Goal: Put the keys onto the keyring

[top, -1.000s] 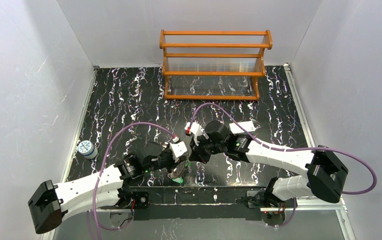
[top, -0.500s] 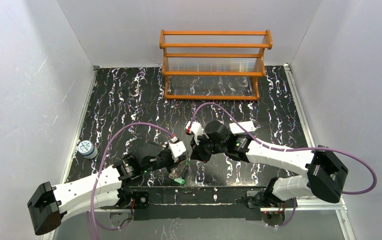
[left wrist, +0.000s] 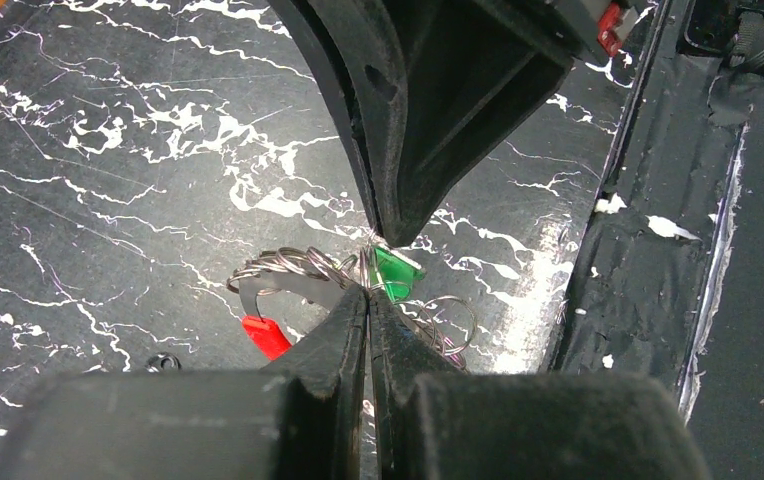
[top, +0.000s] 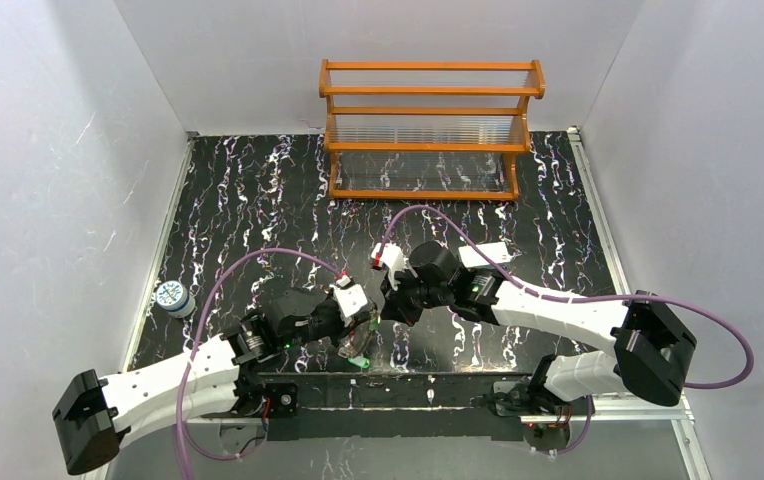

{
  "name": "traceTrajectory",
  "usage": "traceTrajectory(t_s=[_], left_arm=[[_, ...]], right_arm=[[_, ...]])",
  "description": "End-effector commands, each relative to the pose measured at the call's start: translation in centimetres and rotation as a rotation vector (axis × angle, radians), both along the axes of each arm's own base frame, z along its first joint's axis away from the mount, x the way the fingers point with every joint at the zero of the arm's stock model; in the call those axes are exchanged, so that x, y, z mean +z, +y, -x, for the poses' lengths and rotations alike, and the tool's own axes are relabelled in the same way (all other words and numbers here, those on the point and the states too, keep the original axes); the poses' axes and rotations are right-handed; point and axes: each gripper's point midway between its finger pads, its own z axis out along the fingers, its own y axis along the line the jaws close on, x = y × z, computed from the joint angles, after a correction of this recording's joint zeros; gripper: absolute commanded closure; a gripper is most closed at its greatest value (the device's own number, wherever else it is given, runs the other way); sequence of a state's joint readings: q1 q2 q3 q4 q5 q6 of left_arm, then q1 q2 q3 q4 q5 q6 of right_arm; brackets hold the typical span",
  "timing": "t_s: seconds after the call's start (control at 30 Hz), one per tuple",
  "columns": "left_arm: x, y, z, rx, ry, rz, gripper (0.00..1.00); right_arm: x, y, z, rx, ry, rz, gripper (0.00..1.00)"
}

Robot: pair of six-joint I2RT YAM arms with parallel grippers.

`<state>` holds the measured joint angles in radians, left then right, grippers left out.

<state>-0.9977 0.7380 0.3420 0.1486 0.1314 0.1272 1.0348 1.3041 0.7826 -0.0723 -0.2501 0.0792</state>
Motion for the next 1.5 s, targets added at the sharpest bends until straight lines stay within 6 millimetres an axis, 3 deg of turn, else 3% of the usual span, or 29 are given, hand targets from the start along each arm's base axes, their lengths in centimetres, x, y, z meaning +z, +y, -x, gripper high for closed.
traceTrajectory(t_s=[0.0,0.03,0.17,0.33,0.63,0.83,0.93,1.27,1.47], left_arm=[[1.2,-0.4,0.4,-0.019,-0.009,0.053,1.0],[1.3,-0.5,0.4,-0.02,-0.01,0.054,1.0],[1.5,-0.4,0.4,-0.019,-0.015,0.059,1.0],[1.6,-0.3,0.3,-0.015,-0.023,0.065,1.0],[2.0,-0.3,0.4,-0.02,-0.036,0.082,1.0],[2.7,-0.3,0.7,-0.039,-0.068,0.121,1.0],[3.3,-0.5,1.1,-0.063,-0.084,0.154,1.0],[4.1,-1.1,2.2,-0.134,-0.092,0.198,1.0],[4.0,-1.4,2.4,-0.156,-0.082,0.201,1.0]], right_arm=[[0.3,0.1,-0.5,-0.01,-0.023,-0.014,0.99],[0.4,0.2,-0.5,-0.005,-0.024,-0.016,0.98],[1.0,0.3,-0.7,-0.008,-0.048,-0.038,0.75],[3.2,0.1,-1.0,-0.023,-0.127,-0.139,0.66],[5.9,0.0,-1.0,-0.006,-0.218,-0.243,0.63],[7.6,0.4,2.9,0.282,-0.323,-0.401,0.63],[7.9,0.2,3.7,0.338,-0.377,-0.451,0.63],[8.7,-0.5,4.3,0.386,-0.545,-0.566,0.59],[8.4,-0.2,3.5,0.353,-0.558,-0.555,0.6]])
